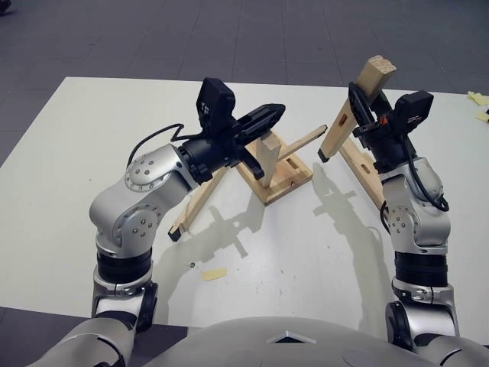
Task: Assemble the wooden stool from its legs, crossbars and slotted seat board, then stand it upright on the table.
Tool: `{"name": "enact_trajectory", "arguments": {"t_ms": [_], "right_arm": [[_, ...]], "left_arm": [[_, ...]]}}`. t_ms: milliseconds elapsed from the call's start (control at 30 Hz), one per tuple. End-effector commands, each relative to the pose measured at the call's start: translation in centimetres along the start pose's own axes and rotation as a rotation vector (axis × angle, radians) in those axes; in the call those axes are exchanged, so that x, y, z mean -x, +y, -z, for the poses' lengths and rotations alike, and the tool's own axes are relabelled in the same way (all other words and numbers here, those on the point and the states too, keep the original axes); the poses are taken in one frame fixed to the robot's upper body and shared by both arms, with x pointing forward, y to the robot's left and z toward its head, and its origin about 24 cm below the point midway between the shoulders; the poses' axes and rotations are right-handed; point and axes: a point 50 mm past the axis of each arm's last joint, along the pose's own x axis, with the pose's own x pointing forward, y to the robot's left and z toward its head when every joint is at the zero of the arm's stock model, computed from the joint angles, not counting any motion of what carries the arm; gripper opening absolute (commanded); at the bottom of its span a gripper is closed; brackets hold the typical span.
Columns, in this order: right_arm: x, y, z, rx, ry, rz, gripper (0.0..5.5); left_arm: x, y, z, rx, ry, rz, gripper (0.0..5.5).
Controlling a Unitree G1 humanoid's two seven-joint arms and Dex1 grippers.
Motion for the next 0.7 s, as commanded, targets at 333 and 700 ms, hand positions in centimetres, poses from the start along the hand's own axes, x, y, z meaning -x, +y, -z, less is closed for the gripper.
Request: {"name": "enact_trajectory", "arguments": {"t_ms": [333,700], "right_arm": [[-1.5,0.3,-0.9,-0.005,-0.021,-0.077,1.03],[-1.1,-0.8,-1.0,0.035,-0.034,-0.023,1.03]], "left_arm": [[0.8,-0.6,-0.8,-0.133,-0.026,-0.113,1.18],[2.6,-2.2,-0.4,-0.138,0.133,0.026,3.1]]}}
